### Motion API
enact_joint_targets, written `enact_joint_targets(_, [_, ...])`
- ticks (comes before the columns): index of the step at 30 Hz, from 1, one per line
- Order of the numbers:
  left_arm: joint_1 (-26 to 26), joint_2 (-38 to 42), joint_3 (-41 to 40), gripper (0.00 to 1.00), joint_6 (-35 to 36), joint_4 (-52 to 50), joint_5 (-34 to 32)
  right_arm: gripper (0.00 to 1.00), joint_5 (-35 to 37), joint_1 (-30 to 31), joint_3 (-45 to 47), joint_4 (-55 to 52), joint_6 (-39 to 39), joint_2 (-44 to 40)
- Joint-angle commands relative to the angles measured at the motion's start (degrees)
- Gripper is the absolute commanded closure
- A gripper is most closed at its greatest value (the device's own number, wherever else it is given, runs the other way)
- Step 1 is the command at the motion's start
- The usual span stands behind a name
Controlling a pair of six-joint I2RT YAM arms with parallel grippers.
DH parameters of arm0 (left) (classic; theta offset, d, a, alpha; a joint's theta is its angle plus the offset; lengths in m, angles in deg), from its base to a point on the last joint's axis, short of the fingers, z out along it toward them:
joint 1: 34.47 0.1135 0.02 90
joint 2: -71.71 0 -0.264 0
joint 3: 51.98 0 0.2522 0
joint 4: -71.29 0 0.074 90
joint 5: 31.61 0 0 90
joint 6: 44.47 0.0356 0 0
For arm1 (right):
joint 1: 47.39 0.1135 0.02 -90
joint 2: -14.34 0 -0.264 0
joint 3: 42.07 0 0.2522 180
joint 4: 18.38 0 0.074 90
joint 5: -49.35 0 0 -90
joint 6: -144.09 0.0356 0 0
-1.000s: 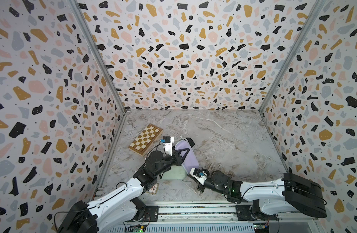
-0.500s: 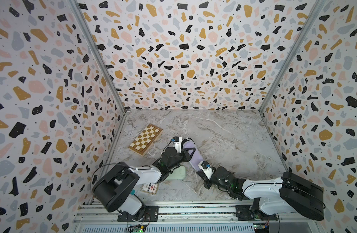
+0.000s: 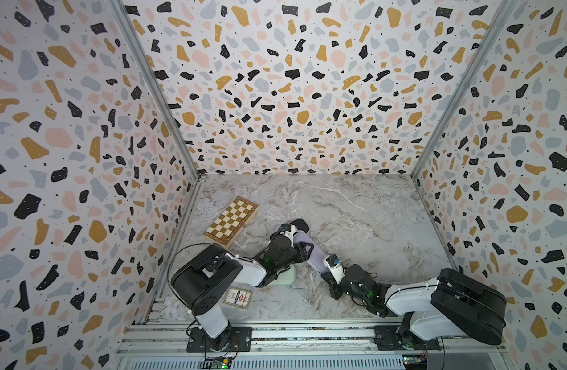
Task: Put umbrellas into zippered umbrella sleeves
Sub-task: Place the umbrella sleeve at the center of the board.
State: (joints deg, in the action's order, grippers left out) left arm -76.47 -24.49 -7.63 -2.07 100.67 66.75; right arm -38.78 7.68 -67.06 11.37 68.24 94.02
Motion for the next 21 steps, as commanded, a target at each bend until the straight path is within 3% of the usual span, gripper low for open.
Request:
enact_joint_targets(1, [-2.0, 1.0, 1.4, 0.35, 5.0, -9.8, 1.2, 1.0, 2.5, -1.3, -0.1, 2.6, 1.0, -0.8])
enact_joint_targets(9, [-2.7, 5.7, 2.0, 0.19, 6.8, -18.0, 1.0, 1.0, 2.3, -7.6, 0.7, 0.3, 1.7, -1.5])
enact_joint_targets(21, [-3.4, 11.7, 1.7, 0.18, 8.6, -21.5, 2.0, 1.0, 2.7, -17.6, -0.5, 1.6, 1.7, 1.0])
